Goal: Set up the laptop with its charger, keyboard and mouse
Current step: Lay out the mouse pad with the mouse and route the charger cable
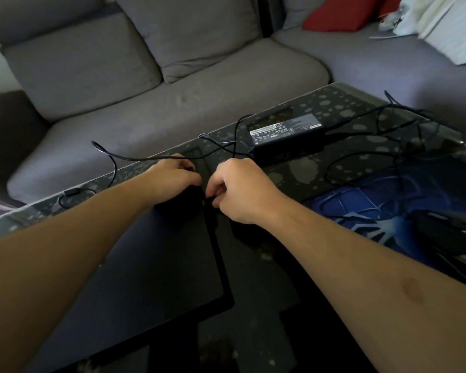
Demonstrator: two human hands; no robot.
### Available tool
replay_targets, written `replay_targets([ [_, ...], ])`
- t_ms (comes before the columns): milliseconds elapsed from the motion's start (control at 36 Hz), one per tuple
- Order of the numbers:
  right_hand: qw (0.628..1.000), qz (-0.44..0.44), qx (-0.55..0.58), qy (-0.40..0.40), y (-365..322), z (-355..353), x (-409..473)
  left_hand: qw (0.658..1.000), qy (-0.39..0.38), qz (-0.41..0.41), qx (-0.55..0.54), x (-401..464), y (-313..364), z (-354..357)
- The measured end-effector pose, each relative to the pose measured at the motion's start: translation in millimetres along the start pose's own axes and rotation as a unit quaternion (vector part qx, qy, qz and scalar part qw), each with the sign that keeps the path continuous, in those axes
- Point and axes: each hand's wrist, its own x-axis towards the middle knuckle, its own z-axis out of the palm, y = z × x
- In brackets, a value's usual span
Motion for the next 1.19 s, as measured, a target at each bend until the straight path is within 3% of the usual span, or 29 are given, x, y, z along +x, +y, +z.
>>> replay_targets([
  [528,0.996,-0.037,-0.045,0.064,-13,17,-7,0.998,0.018,-0.023,0.06,5,3,4],
  [944,0.998,-0.024,-0.037,0.042,-9,15,-7,0.997,0.017,-0.025,0.077,-4,9,6],
  [1194,0.999,0.018,-0.028,-0.006,-11,7,-7,0.995,0.001,0.059,0.077,-21,-4,3],
])
